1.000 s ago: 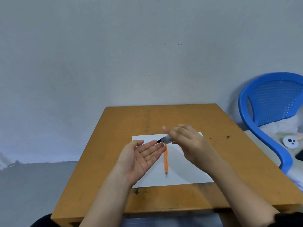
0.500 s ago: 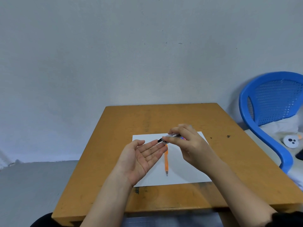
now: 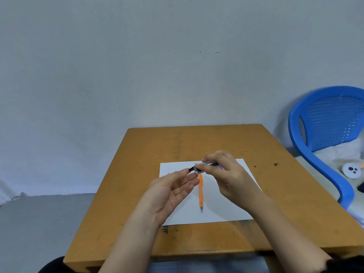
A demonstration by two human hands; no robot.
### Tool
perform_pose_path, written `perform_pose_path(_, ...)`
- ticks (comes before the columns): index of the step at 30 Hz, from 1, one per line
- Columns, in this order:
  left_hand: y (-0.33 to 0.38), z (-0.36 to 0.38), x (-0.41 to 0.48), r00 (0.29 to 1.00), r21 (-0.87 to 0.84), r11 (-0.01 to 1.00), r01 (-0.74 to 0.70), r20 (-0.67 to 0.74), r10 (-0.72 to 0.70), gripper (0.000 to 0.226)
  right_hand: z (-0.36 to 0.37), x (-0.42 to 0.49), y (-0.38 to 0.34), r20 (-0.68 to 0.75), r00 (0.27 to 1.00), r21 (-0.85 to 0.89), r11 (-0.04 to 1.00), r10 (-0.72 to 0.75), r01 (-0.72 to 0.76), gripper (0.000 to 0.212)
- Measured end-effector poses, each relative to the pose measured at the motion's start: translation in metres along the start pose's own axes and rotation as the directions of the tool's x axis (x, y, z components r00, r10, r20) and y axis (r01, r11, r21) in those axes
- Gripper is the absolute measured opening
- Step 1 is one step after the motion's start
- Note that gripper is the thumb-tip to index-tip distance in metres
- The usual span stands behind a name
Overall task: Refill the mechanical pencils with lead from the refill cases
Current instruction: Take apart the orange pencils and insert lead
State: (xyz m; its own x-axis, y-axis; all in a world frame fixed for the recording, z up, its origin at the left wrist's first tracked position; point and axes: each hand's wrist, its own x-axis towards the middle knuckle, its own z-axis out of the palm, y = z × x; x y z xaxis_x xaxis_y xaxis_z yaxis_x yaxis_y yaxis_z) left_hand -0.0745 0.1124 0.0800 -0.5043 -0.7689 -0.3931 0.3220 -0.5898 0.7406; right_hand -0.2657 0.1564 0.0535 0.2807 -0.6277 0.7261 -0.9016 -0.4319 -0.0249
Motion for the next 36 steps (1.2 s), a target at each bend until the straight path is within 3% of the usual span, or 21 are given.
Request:
perform_pose_path(4, -0.004, -0.002, 0.003, 0.997, 0.083, 0.994, -0.066, -0.031, 0.069, 0.033, 0.001, -0.001, 0.0, -0.006, 1.0, 0.012, 1.0, -0.001, 0.001, 0.038)
perform_pose_path(9, -0.007, -0.005, 0.006, 0.987, 0.259, 0.957, -0.131, -0.053, 0.15, 0.021, 0.003, -0.001, 0.001, -0.016, 1.0, 0.031, 1.0, 0.0, 0.0, 0.038)
perform_pose_path(13, -0.008, -0.01, 0.005, 0.976, 0.45, 0.876, -0.173, -0.042, 0.214, 0.025, 0.004, -0.002, 0.001, -0.02, 1.0, 0.047, 0.999, -0.001, 0.002, 0.035)
perform_pose_path(16, -0.009, -0.013, 0.005, 0.957, 0.547, 0.806, -0.227, -0.027, 0.288, 0.013, 0.005, -0.003, 0.002, -0.024, 1.0, 0.05, 0.999, -0.003, 0.004, 0.035)
perform_pose_path(20, -0.01, -0.015, 0.004, 0.918, 0.611, 0.732, -0.3, -0.024, 0.396, 0.006, 0.008, -0.004, 0.003, -0.062, 0.998, 0.086, 0.996, 0.011, -0.006, 0.036)
perform_pose_path(24, -0.012, -0.021, 0.004, 0.888, 0.64, 0.692, -0.333, -0.034, 0.458, 0.014, 0.011, -0.005, 0.002, -0.133, 0.991, 0.058, 0.998, 0.031, -0.023, 0.043)
perform_pose_path(29, -0.019, -0.041, 0.015, 0.777, 0.761, 0.499, -0.415, 0.011, 0.63, 0.015, 0.011, -0.003, -0.002, -0.205, 0.967, -0.001, 0.988, 0.149, -0.153, 0.04)
perform_pose_path(34, -0.031, -0.066, 0.026, 0.639, 0.859, 0.237, -0.454, 0.129, 0.758, 0.016, 0.013, -0.001, -0.006, -0.168, 0.966, 0.241, 0.959, 0.195, -0.151, 0.039)
perform_pose_path(36, -0.037, -0.075, 0.03, 0.597, 0.874, 0.166, -0.456, 0.162, 0.786, 0.013, 0.014, -0.001, -0.008, -0.181, 0.961, 0.249, 0.955, 0.21, -0.162, 0.042)
